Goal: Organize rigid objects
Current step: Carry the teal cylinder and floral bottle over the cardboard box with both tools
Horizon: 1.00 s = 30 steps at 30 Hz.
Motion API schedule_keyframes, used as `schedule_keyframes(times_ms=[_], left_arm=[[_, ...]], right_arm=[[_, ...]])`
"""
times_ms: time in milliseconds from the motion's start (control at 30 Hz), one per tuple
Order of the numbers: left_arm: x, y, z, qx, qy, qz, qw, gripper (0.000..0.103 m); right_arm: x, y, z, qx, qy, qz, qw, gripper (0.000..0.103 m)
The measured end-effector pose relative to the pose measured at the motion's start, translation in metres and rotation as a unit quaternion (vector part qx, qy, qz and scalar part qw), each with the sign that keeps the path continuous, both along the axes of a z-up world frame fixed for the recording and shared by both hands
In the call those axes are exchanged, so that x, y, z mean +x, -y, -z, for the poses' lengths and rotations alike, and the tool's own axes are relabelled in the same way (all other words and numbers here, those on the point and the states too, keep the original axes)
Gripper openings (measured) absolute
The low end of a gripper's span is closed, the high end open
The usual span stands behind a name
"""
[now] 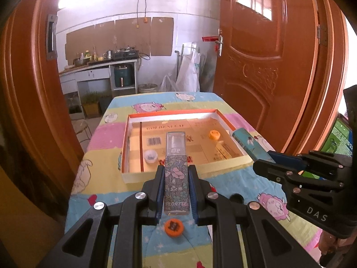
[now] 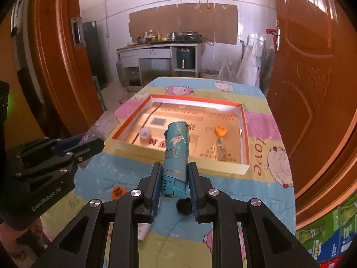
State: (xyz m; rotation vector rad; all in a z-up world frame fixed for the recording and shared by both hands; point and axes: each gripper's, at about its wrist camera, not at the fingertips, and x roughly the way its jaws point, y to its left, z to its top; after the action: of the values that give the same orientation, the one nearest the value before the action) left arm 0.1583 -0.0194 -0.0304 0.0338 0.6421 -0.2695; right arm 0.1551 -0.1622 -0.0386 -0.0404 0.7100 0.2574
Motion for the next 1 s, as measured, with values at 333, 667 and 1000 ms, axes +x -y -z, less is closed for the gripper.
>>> schedule_keyframes(times_ms=[333,667,1000], left_arm=[[0.037,-0.003,-0.002,0.001,-0.004,-0.004,1.0,0.02],[0.089,0.002,0.002,0.01,-0.033,0.005,0.9994,0.02],[0.151,0.007,0.021,0.01,-0.074,-0.002,0.9972,0.02]], right_arm=[[0.032,-0.002,-0.004,0.0,-0.001,-0.001,1.0,0.023],[0.083,0.011,0.003,0.019,-0.028,0.008,0.999,0.023],[0.144,0.015,0.012,0.033,-0.053,0.007,0.998,0.023]])
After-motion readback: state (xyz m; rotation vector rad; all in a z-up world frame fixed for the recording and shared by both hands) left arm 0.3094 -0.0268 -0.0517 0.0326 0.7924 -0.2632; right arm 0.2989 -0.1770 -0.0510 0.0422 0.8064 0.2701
